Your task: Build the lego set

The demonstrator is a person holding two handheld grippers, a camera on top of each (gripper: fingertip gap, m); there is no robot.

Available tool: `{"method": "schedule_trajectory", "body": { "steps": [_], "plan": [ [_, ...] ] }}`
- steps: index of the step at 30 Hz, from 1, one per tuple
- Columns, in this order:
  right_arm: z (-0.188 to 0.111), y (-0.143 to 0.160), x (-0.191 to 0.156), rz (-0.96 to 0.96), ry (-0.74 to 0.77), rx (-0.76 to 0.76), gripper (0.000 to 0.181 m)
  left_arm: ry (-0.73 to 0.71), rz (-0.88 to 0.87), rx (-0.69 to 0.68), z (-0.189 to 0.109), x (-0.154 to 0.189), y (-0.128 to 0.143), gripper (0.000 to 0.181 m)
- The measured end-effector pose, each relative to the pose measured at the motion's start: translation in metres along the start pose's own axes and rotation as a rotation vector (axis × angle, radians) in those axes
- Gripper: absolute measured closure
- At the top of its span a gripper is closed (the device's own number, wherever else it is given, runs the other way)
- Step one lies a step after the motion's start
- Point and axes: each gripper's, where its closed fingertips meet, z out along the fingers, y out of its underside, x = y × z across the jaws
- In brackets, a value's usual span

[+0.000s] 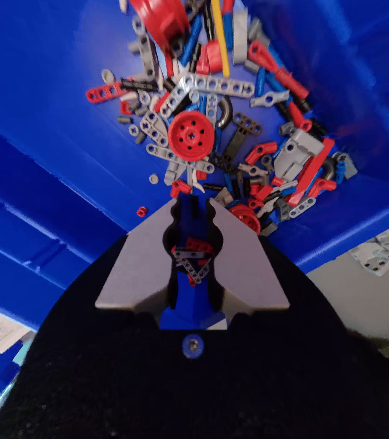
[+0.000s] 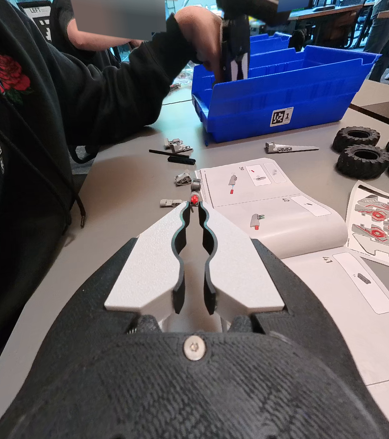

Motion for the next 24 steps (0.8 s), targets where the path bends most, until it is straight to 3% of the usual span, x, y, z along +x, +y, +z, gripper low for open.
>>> {"method": "schedule_trajectory", "body": {
  "steps": [3, 15, 24],
  "plan": [
    [0.000, 0.001, 0.001, 0.013, -0.006, -0.005, 0.176, -0.018, -0.005, 0.097, -0.009, -0.001, -0.018, 0.161],
    [0.001, 0.001, 0.002, -0.104, 0.107, -0.014, 0.177, -0.261, -0.040, 0.261, -0.028, -0.033, -0.053, 0.159],
    [0.016, 0.024, 0.001, -0.159, 0.137, -0.184, 0.176, -0.335, -0.002, 0.260, -0.027, -0.033, -0.061, 0.162]
  ]
}}
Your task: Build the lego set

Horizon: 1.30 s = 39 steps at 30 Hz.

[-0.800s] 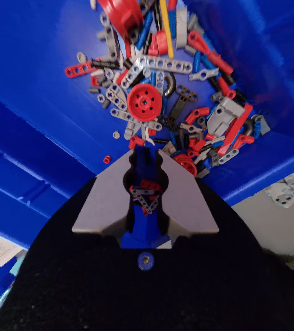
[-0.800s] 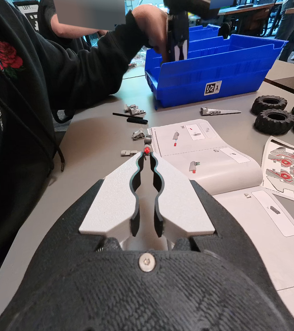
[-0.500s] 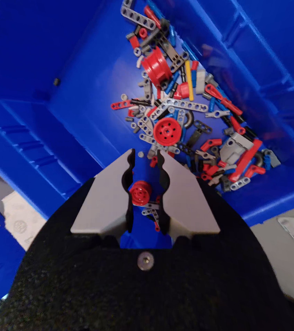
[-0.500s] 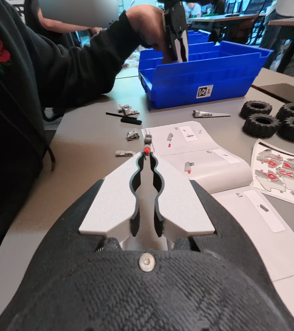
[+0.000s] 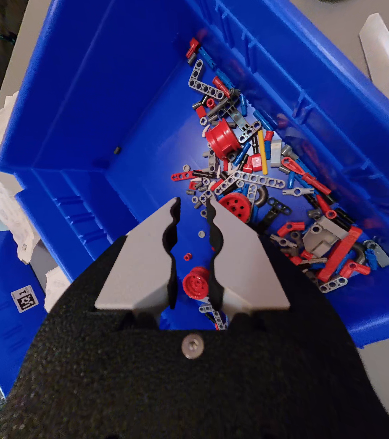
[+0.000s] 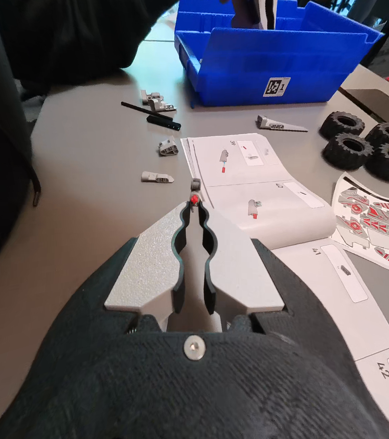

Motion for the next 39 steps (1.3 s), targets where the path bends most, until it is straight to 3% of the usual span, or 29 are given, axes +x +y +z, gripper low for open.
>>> {"method": "schedule_trajectory", "body": {
  "steps": [10, 18, 23, 27, 31, 34, 39],
  "plan": [
    [-0.006, -0.003, 0.004, 0.038, 0.006, 0.032, 0.176, 0.014, -0.037, -0.041, -0.002, -0.008, 0.013, 0.162],
    [-0.003, 0.000, 0.004, 0.061, -0.005, 0.009, 0.176, 0.103, -0.106, -0.205, -0.012, -0.007, 0.058, 0.161],
    [-0.003, 0.000, 0.006, 0.080, -0.010, 0.011, 0.176, 0.216, 0.001, -0.306, -0.010, 0.014, 0.078, 0.163],
    [-0.003, 0.000, 0.006, 0.083, -0.011, 0.009, 0.176, 0.327, 0.030, -0.307, -0.007, 0.035, 0.078, 0.163],
    [-0.004, -0.001, 0.007, 0.079, -0.005, 0.023, 0.176, 0.331, 0.057, -0.372, 0.002, 0.038, 0.087, 0.163],
    [-0.007, -0.004, 0.008, 0.084, 0.001, 0.047, 0.177, 0.342, 0.057, -0.349, 0.007, 0.041, 0.080, 0.177],
    [-0.030, -0.015, 0.012, 0.122, 0.069, 0.177, 0.177, 0.227, 0.052, -0.277, -0.009, 0.024, 0.070, 0.177]
  ]
}}
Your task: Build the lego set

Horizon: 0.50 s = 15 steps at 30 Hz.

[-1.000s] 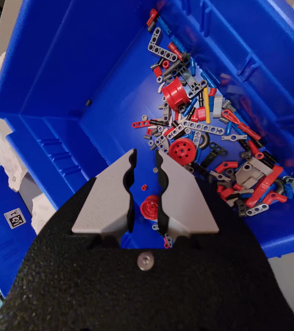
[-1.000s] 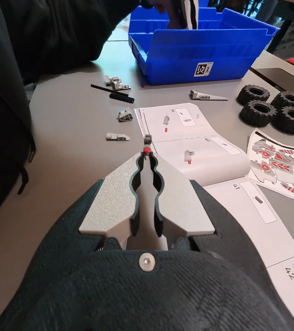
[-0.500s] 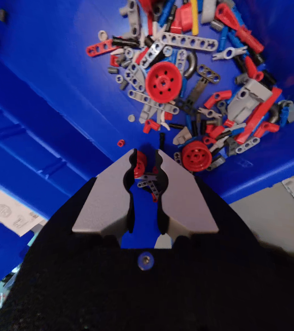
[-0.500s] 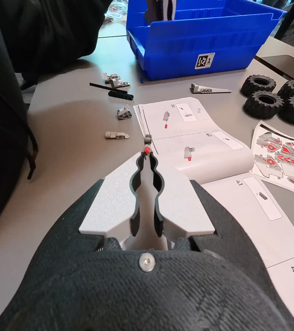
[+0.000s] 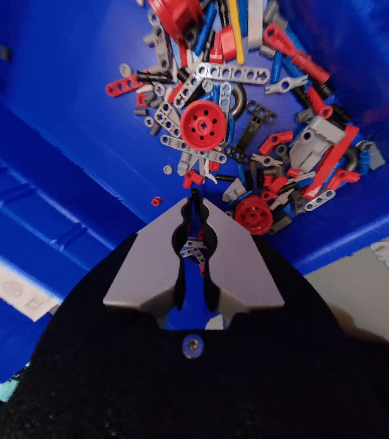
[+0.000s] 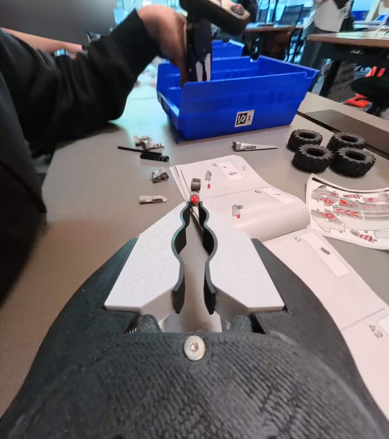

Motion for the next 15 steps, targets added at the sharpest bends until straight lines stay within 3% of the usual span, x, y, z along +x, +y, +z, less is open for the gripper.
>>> {"method": "schedule_trajectory", "body": {
  "steps": [5, 8, 11, 15],
  "plan": [
    [-0.043, 0.003, -0.005, 0.153, 0.061, 0.064, 0.176, -0.147, -0.046, 0.221, -0.059, 0.006, -0.014, 0.177],
    [-0.068, 0.016, -0.007, 0.236, 0.099, 0.033, 0.176, -0.219, -0.011, 0.355, -0.090, 0.033, -0.035, 0.178],
    [-0.087, 0.030, -0.009, 0.337, 0.112, -0.017, 0.176, -0.201, 0.193, 0.494, -0.105, 0.103, -0.072, 0.178],
    [-0.107, 0.058, -0.007, 0.412, 0.153, -0.137, 0.176, -0.092, 0.450, 0.656, -0.104, 0.226, -0.132, 0.177]
  ]
}}
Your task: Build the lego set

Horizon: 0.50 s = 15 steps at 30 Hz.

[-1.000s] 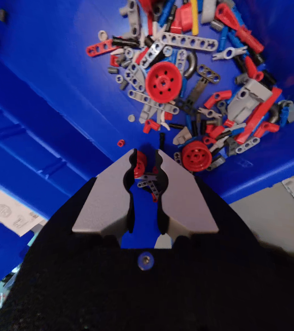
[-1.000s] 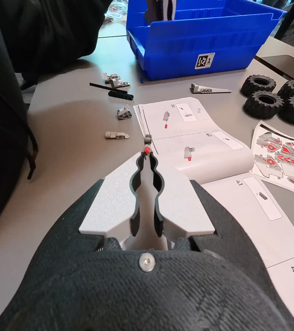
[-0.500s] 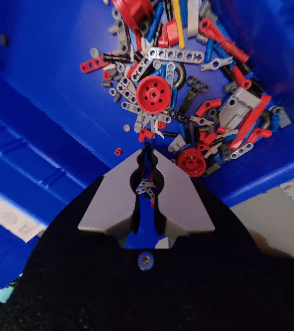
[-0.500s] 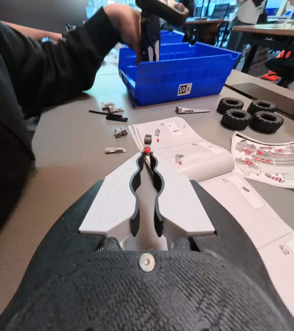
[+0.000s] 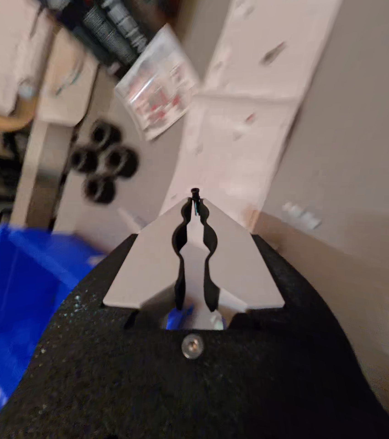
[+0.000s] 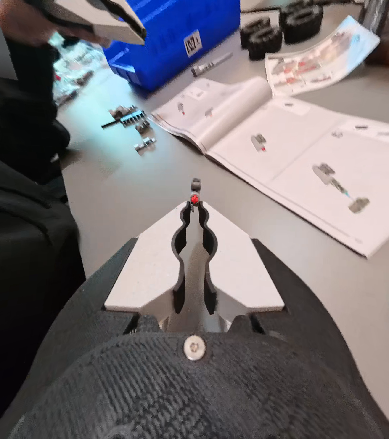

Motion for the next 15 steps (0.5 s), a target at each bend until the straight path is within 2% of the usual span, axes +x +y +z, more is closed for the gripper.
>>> {"method": "schedule_trajectory", "body": {
  "steps": [3, 5, 7, 9, 15],
  "plan": [
    [-0.007, 0.010, 0.006, 0.054, -0.025, -0.049, 0.176, 0.146, 0.136, 0.070, 0.043, 0.073, -0.048, 0.178],
    [-0.009, 0.013, 0.010, 0.082, -0.044, -0.067, 0.176, 0.240, 0.205, 0.066, 0.066, 0.114, -0.066, 0.178],
    [-0.010, 0.021, 0.017, 0.090, -0.035, -0.122, 0.176, 0.292, 0.218, 0.068, 0.082, 0.139, -0.081, 0.178],
    [-0.012, 0.026, 0.026, 0.093, 0.001, -0.156, 0.176, 0.326, 0.232, 0.076, 0.092, 0.155, -0.094, 0.178],
    [-0.023, 0.018, 0.022, 0.129, -0.022, -0.069, 0.176, 0.362, 0.240, 0.045, 0.110, 0.171, -0.114, 0.178]
  ]
}}
